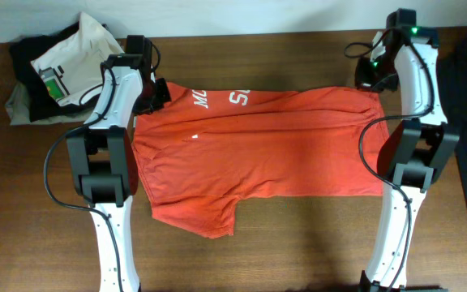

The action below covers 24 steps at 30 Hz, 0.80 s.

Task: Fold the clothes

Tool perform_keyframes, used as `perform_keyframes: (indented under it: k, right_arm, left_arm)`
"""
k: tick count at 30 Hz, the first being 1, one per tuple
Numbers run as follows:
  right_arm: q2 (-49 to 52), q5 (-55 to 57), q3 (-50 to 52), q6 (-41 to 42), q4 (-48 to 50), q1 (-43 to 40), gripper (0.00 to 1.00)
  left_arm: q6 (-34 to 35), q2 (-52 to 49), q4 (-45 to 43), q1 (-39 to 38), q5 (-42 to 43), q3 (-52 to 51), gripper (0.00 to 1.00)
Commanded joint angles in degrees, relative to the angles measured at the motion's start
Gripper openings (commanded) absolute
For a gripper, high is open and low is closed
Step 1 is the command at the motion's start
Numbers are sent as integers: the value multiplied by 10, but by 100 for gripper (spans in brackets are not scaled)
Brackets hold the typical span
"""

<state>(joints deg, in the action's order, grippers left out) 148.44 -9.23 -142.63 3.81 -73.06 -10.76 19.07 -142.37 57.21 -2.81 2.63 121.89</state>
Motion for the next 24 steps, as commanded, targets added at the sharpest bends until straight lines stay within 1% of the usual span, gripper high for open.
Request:
perform_keyframes:
  k: [1, 2, 4, 6, 8, 10, 11, 13, 14, 15, 16, 17, 18, 19, 20, 21, 22, 23, 24]
  right_arm:
    - [11, -7, 32, -4, 30, 2, 9]
    - [11, -6, 46, -4, 43, 2, 9]
    - [11, 9, 90, -1, 76, 2, 9]
    - [11, 86, 127, 16, 100, 0, 9]
    - [11, 169, 129, 28, 103, -14, 6]
    - [11, 194, 121, 46, 103, -25, 6]
    - [11, 203, 112, 47, 101, -28, 5]
    - [11, 250, 64, 68, 74, -28, 4]
    - [11, 263, 30, 72, 50, -28, 4]
    - [11, 263, -35, 75, 9, -28, 5]
    - [11, 259, -85, 88, -25, -28, 12]
    - [11, 235, -175, 110, -84, -28, 21]
    - [10, 201, -253, 120, -126, -28, 42]
    - [9, 172, -316, 120, -157, -28, 63]
    - [-16, 137, -371, 127, -192, -28, 100]
    - [-40, 124, -374, 139, -205, -28, 100]
    - [-65, 98, -374, 141, -219, -27, 100]
    - [-85, 97, -374, 146, -238, -24, 100]
    - [-101, 88, -374, 141, -243, -24, 100]
  left_arm:
    - [-3, -23, -13, 10, -29, -1, 5]
    - [-3, -23, -12, 12, -45, -1, 5]
    - [-3, -23, -12, 13, -52, -1, 5]
    - [-3, -23, -12, 13, -66, -1, 5]
    - [-3, -23, -13, 17, -110, -1, 5]
    - [-14, -23, -19, 23, -147, -1, 5]
    - [-38, -23, -20, 29, -147, -1, 5]
    - [-38, -21, -2, 35, -147, 18, 5]
    - [-38, -16, 17, 35, -147, 44, 5]
    - [-38, -8, 49, 32, -147, 90, 6]
    - [-38, -4, 74, 30, -147, 125, 11]
    - [-38, -1, 124, 25, -147, 194, 22]
    - [-38, -1, 175, 20, -146, 262, 56]
    - [-38, -1, 214, 15, -146, 311, 86]
    - [-38, -1, 270, 10, -143, 379, 99]
    - [-37, -1, 306, 8, -135, 422, 99]
    - [-37, -1, 346, 8, -108, 468, 99]
    - [-37, -1, 384, 8, -77, 513, 99]
    - [-41, 1, 395, 8, -57, 540, 99]
